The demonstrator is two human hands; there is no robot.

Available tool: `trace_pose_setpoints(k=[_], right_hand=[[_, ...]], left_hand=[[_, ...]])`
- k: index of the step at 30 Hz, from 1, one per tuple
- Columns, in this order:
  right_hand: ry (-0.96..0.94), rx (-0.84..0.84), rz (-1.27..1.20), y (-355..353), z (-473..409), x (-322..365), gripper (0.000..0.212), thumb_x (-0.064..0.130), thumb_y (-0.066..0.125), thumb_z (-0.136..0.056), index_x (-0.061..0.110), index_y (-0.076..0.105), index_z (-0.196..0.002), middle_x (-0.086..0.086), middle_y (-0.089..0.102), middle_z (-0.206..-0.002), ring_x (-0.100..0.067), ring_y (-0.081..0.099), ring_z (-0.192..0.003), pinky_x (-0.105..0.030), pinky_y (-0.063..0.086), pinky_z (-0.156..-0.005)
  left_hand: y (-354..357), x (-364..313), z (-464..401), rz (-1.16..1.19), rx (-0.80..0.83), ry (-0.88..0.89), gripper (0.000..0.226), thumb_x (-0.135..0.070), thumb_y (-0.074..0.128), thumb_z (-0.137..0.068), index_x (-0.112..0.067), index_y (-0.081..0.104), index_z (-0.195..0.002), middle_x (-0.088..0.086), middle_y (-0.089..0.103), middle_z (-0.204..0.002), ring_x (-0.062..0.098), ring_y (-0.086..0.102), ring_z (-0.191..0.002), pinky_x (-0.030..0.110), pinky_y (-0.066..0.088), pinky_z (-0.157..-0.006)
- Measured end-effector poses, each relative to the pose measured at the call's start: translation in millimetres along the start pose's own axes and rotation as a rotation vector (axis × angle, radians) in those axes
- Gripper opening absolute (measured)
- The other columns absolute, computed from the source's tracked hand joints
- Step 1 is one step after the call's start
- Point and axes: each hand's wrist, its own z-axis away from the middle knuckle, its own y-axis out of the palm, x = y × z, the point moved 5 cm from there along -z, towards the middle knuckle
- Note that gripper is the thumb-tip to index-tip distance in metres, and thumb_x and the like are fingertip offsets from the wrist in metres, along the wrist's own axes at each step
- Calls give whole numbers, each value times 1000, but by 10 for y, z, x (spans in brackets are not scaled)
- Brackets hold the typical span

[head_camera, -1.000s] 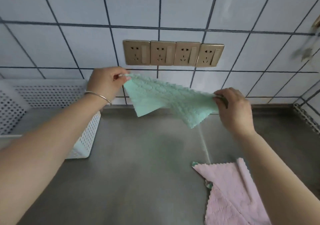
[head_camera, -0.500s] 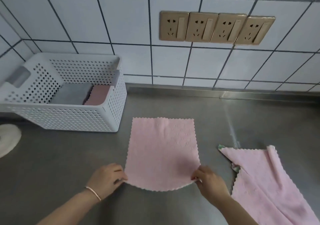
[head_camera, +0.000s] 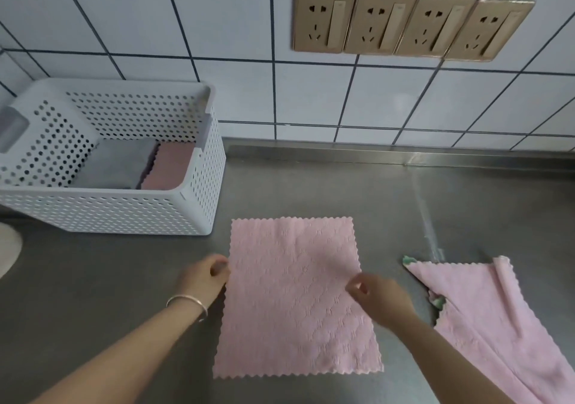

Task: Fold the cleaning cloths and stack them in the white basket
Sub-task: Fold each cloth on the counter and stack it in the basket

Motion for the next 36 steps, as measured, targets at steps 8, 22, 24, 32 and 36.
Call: trace_pose_setpoints(k=[8,22,24,32,36], right_hand=[[480,-100,-298,-136,-1020,-109,17,22,48,-85,16,63,-80,-11,65,-88,-27,59,-81,-25,41,-67],[294,-288,-204,-137,-630,-47,22,23,51,-89,14,47,-109,-5,63,-93,-30,61,-86,-33,45,-68],[73,-242,-110,-10,-356,18,18,26,52,-91,19,52,-107,4,61,-89,-19,60,-78,-28,48,-64],[-494,-186,166,713,754,-40,27,40,61,-60,27,61,-85,10,59,-89,-11,54,-82,-23,49,-62],[-524,-277,299,796,856,-9,31,34,54,-61,24,49,-90,3,63,-91,-20,59,-82,-29,49,-63]], left_hand=[[196,-276,-840,120,-193,-328,27,-22,56,-86,-3,72,-78,15,69,-71,27,60,-65,24,42,-62],[175,-416,-600,31,-224,-33,12,-14,57,-85,-11,54,-96,5,58,-81,25,53,-76,29,42,-71],[241,-494,-312,-108,-71,176,5,-12,54,-84,-17,57,-85,1,58,-78,19,54,-73,25,41,-66],[697,-82,928,-600,219,766,44,-53,50,-51,-30,65,-86,-11,61,-86,10,60,-75,13,50,-63],[768,-68,1081,-562,56,887,41,-30,44,-60,-21,51,-100,-4,66,-91,14,48,-91,20,55,-71]])
